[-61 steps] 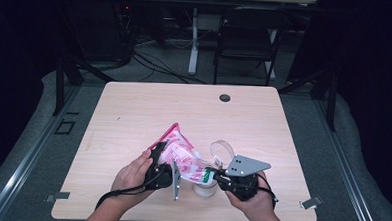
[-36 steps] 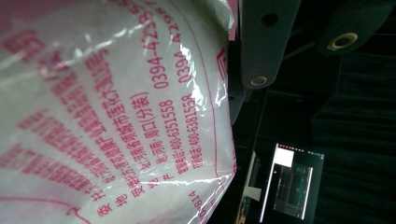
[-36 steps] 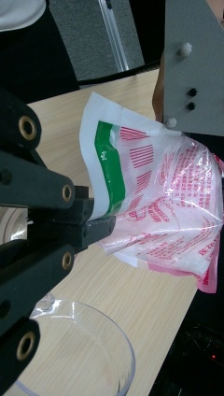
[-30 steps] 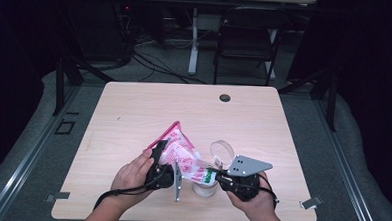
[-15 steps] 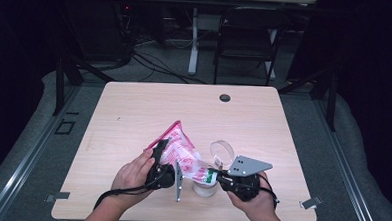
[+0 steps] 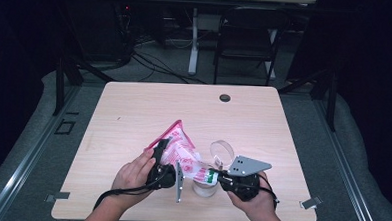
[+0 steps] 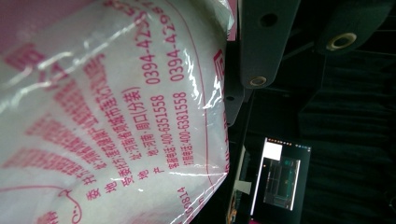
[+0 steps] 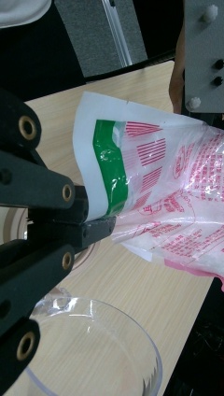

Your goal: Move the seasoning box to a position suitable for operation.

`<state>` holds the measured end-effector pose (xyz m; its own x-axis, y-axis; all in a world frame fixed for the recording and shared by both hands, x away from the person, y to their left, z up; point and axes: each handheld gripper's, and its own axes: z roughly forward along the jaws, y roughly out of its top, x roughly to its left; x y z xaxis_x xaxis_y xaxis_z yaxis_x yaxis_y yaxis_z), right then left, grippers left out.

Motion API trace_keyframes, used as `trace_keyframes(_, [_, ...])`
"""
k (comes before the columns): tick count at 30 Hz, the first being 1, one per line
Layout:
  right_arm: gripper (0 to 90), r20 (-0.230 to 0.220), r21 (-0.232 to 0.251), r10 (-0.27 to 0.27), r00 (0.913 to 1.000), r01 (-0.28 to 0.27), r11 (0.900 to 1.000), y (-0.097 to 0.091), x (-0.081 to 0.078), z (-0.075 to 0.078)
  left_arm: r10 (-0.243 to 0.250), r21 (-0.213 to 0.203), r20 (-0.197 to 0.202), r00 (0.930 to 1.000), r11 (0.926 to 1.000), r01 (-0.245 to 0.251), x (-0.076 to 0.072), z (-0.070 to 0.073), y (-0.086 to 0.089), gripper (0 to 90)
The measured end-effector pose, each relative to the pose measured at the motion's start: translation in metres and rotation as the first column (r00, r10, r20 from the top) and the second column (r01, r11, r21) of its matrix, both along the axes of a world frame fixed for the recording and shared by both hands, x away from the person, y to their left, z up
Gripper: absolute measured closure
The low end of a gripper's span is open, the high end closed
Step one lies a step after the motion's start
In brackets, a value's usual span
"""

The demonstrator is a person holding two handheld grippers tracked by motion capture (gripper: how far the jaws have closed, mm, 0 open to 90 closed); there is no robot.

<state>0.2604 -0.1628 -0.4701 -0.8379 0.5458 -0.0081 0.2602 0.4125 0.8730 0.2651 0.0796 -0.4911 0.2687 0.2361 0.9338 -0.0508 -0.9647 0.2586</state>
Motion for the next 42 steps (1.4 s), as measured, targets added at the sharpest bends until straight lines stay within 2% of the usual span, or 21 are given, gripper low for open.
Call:
trace_keyframes(11, [90.0,-0.007,-0.005,-0.007,1.0,0.007,1.0,-0.0006,0.002,-0.0035,-0.01,0.006,0.013,0.9999,0.9999,0.01,0.0005,-0.0009,-0.0014,60.6])
trace_keyframes(15, [90.0,-0.013,-0.005,-0.007,0.9999,0.007,1.0,-0.0008,0.0025,-0.0044,-0.003,0.005,0.004,1.0,1.0,0.003,-0.0003,-0.0007,-0.0021,60.7])
trace_keyframes(16, [90.0,-0.012,-0.009,-0.008,0.9999,0.008,0.9999,-0.0011,0.0025,-0.0045,-0.009,0.013,0.014,0.9999,0.9999,0.009,0.0,-0.0002,-0.0022,60.6])
trace_keyframes(42, [90.0,-0.017,-0.016,-0.014,0.9997,0.014,0.9998,-0.0012,0.0047,-0.0076,-0.017,0.042,0.029,0.9994,0.999,0.015,0.0001,0.0019,-0.0039,60.7])
